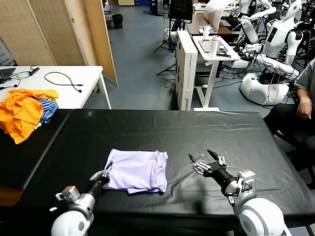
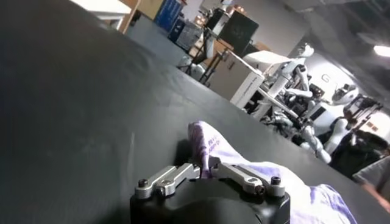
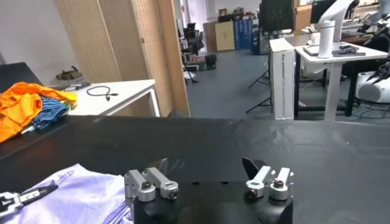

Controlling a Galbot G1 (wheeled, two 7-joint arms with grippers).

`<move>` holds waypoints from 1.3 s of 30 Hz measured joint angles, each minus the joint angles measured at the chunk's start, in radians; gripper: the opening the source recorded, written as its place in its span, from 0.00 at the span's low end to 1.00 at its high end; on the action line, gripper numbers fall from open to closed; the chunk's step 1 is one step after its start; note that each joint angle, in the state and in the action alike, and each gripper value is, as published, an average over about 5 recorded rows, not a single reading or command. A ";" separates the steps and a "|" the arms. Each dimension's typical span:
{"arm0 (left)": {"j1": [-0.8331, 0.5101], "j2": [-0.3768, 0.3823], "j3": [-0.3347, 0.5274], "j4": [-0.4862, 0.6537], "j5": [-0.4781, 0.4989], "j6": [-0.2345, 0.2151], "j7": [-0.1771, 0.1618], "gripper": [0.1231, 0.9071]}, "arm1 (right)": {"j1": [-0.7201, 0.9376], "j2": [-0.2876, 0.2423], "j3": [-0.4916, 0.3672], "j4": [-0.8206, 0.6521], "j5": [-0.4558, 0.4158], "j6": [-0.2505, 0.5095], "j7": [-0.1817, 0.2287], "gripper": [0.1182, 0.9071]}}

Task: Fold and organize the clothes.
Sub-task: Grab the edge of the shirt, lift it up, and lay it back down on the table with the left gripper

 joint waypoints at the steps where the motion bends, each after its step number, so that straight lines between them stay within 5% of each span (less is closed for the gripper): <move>1: 0.005 0.012 -0.007 -0.008 0.030 -0.003 -0.004 0.09 | 0.001 -0.001 0.000 -0.003 0.000 0.000 0.000 1.00; 7: 0.045 0.139 -0.088 -0.071 0.115 -0.007 -0.027 0.09 | 0.012 -0.003 -0.010 -0.020 0.000 -0.001 0.001 1.00; 13: 0.132 0.322 -0.268 -0.147 0.107 0.002 -0.061 0.09 | 0.029 -0.001 -0.024 -0.039 0.001 -0.002 0.003 1.00; 20: 0.201 0.407 -0.398 -0.267 0.111 0.082 -0.136 0.09 | 0.032 0.007 -0.033 -0.051 0.001 -0.002 0.005 1.00; 24: 0.193 0.340 -0.315 -0.341 0.150 0.118 -0.175 0.09 | 0.019 0.006 -0.026 -0.045 -0.001 -0.002 0.005 1.00; 28: 0.166 0.210 -0.130 -0.355 0.181 0.125 -0.198 0.09 | 0.006 0.005 -0.016 -0.041 -0.008 -0.003 0.008 1.00; 34: 0.097 -0.015 0.148 -0.264 0.250 0.092 -0.206 0.09 | 0.002 0.013 -0.027 -0.036 -0.005 -0.012 0.013 1.00; 39: 0.052 -0.144 0.283 -0.189 0.283 0.084 -0.215 0.09 | 0.018 0.002 -0.045 -0.059 0.053 -0.033 0.013 1.00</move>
